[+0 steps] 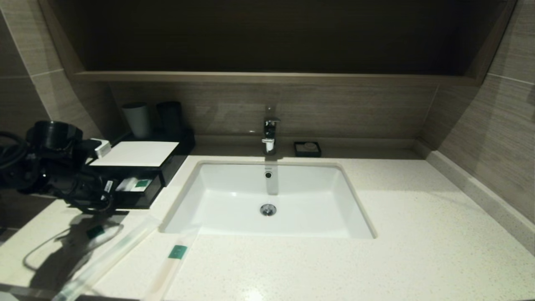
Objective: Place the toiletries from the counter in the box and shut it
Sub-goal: Open the drawer
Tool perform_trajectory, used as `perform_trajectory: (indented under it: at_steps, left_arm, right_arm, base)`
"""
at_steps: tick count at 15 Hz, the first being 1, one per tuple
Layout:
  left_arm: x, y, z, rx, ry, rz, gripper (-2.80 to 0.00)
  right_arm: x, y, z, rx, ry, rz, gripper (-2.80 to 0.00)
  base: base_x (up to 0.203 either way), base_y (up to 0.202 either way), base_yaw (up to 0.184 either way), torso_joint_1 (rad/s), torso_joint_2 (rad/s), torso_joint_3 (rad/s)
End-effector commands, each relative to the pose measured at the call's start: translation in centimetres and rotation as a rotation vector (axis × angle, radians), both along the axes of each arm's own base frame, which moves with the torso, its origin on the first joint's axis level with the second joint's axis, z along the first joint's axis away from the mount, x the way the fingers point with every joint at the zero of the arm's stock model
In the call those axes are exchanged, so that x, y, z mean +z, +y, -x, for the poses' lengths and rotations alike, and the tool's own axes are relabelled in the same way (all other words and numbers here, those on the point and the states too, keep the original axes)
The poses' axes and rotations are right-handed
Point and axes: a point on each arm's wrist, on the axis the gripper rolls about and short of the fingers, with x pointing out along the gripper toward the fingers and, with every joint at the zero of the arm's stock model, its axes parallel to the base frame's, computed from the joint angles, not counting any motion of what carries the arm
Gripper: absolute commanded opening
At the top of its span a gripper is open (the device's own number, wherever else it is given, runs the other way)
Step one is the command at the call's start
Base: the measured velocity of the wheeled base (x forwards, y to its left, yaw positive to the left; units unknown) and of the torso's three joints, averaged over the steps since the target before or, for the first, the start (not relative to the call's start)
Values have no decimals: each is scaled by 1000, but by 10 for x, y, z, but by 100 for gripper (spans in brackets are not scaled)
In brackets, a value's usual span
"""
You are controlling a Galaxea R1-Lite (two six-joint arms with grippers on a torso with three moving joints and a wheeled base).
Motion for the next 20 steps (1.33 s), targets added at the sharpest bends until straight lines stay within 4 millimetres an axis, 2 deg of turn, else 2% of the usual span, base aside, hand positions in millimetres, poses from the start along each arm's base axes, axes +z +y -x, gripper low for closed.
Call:
perform_trajectory:
  at_steps: [1,9,16,20]
  left_arm:
    - [2,0,3,0,8,0,-280]
    - [1,7,14,13,57,-4,-280]
    - [9,4,26,11,39,-8,-280]
    - [26,3,31,12,-19,-12,-280]
  right_arm:
    - [0,0,0,0,0,0,-280]
    - [0,0,0,0,0,0,-280]
    - [0,0,0,0,0,0,-280]
    - [0,0,0,0,0,0,-280]
  base:
    - [0,0,0,0,0,0]
    - [0,0,0,0,0,0]
    - [0,0,0,0,0,0]
    - [0,0,0,0,0,0]
